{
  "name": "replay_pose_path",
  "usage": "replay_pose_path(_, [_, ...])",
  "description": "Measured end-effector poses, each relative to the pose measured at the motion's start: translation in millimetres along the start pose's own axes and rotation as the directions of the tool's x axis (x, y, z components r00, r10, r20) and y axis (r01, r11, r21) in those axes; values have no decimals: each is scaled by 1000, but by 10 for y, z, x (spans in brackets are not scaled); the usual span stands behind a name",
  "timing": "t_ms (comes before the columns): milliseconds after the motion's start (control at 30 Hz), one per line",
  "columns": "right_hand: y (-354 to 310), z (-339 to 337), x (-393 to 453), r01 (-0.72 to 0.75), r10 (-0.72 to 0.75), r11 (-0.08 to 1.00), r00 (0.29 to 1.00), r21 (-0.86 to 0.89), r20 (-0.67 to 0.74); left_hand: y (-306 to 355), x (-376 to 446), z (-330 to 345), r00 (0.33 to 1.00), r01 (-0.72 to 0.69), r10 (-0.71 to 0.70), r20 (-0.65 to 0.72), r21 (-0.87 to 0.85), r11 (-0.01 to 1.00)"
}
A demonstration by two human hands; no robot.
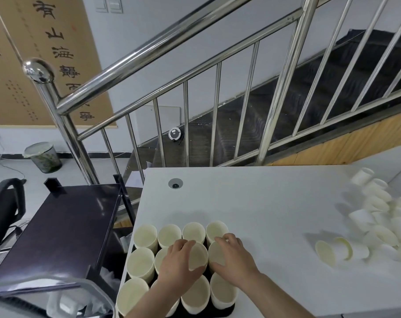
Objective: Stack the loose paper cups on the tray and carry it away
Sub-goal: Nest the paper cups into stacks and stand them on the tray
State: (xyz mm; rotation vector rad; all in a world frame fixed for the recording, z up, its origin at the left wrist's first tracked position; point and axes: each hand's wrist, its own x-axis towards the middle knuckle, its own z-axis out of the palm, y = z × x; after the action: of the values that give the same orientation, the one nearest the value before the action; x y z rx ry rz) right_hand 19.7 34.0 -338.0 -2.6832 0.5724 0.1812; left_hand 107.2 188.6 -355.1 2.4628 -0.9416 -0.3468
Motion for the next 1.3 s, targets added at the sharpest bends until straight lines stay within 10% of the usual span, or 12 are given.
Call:
replay_pose_path(700, [52,24,5,-4,4,1000,1000,-6,-4,75,65,53,993,109,-113,37,102,989])
replay_pose_path(1300, [1416,-768,-892,51,-51,999,984,-9,-168,1680,17,663,987,-145,139,-76,-78,986])
